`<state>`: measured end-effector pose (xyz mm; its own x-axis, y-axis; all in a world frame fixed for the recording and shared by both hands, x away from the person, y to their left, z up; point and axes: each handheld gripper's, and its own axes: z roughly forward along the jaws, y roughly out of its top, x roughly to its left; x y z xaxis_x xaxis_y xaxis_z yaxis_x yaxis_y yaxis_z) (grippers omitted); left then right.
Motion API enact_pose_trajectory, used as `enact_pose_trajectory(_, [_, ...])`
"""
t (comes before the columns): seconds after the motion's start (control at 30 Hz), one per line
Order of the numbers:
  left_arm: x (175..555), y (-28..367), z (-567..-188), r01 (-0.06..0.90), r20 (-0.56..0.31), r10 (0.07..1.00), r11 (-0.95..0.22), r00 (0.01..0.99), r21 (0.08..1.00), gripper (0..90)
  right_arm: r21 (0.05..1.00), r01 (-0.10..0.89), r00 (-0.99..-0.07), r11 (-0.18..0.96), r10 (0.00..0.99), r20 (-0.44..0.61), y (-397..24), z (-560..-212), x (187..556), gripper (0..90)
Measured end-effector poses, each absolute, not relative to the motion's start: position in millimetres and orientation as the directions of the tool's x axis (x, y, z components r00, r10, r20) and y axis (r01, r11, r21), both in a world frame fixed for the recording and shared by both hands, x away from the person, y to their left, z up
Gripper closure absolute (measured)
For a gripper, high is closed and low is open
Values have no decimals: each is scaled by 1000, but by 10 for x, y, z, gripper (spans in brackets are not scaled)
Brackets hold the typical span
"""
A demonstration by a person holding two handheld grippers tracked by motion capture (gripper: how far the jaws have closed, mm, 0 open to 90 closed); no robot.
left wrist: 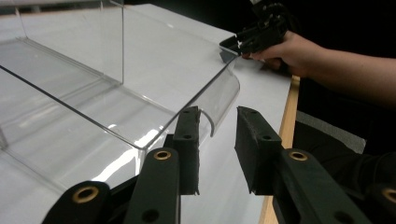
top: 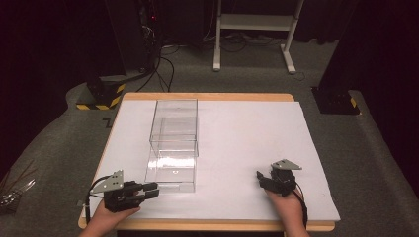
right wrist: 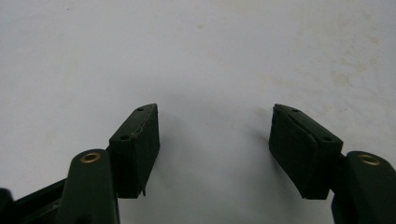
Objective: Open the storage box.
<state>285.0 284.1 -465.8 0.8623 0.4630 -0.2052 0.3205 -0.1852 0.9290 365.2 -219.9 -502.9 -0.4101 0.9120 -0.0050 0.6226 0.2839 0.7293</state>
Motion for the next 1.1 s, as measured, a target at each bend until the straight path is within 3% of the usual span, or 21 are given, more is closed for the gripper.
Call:
enact_pose_trajectory(0.5, [2793, 2833, -4492, 233, -146, 546, -94, 825, 968, 675, 730, 622, -410, 284, 912, -6, -2195, -5030, 3652, 336])
enact_pose_trajectory(1.1, [2878, 2989, -4423, 192, -81, 739, -66, 668, 979, 568, 730, 620, -411, 290, 912, -13, -2192, -5031, 3650, 337])
